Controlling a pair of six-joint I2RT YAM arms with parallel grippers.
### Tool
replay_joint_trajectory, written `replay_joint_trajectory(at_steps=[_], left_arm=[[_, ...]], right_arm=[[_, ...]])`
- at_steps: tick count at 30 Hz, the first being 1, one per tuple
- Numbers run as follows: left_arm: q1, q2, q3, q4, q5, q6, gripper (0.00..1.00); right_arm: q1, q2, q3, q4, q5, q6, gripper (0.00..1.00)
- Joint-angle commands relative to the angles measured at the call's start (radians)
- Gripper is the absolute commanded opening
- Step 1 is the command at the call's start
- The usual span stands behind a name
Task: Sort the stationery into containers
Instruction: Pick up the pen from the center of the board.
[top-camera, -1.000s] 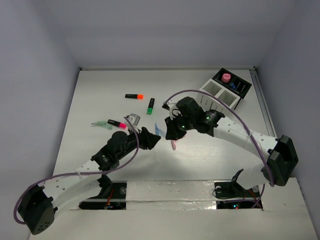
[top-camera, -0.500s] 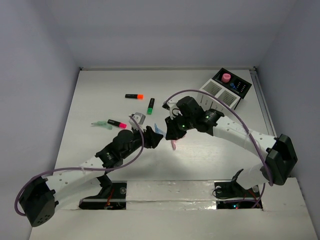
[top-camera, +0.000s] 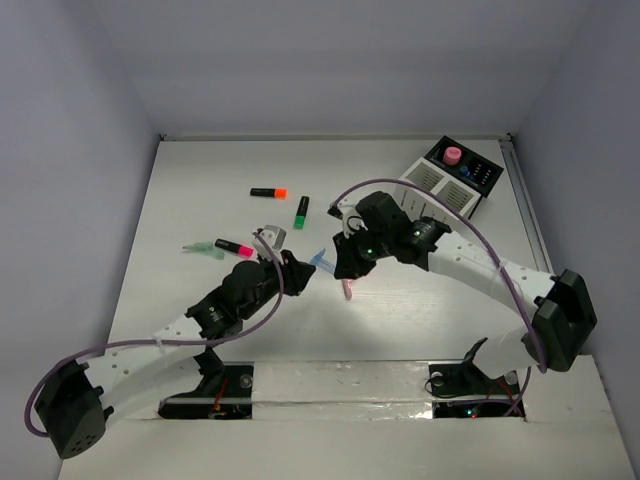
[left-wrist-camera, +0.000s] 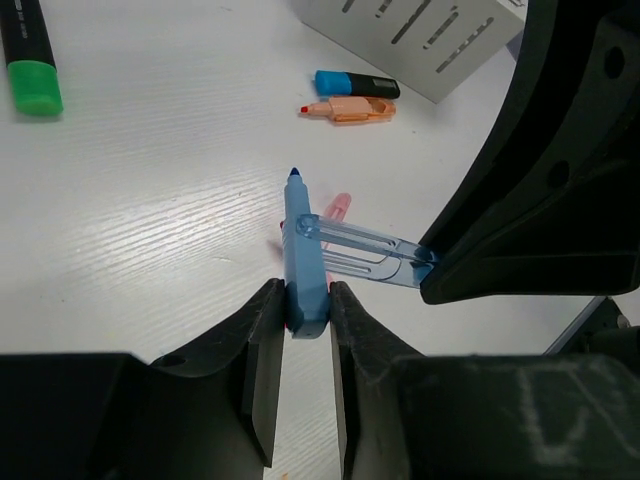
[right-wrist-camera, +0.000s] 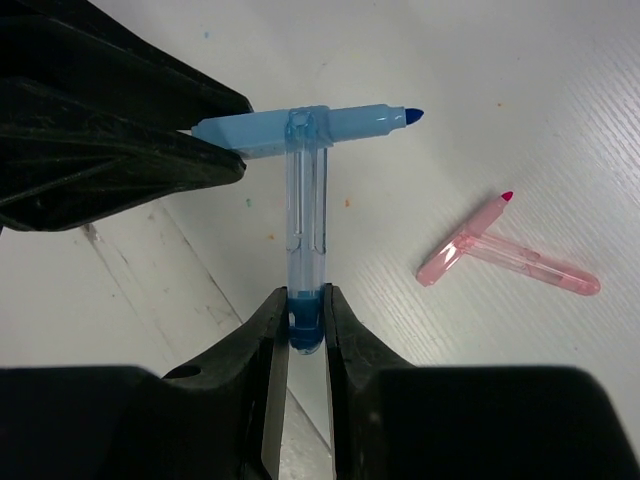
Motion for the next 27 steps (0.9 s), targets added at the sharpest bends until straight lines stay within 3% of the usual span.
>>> replay_joint_trajectory(at_steps=[1, 10, 18, 27], left_arm=[[-0.003, -0.079, 0.041, -0.013, -0.015, 0.007, 0.01], [-0.003, -0.294, 0.065, -0.072, 0.145, -0.011, 0.00], [-0.003, -0.349, 0.120, -0.069, 0.286, -0.050, 0.00], [-0.003, -0.414, 0.110, 0.039, 0.422, -0.114, 0.00]], right_arm=[[-0.011, -0.079, -0.012, 0.020, -0.058, -0.031, 0.00], [-0.103, -0.220, -0.065, 0.170, -0.259, -0.051, 0.00], [-0.113, -0.251, -0.096, 0.323, -0.363, -0.053, 0.00], [-0.134, -0.262, -0.148, 0.504, -0.515, -0.063, 0.00]])
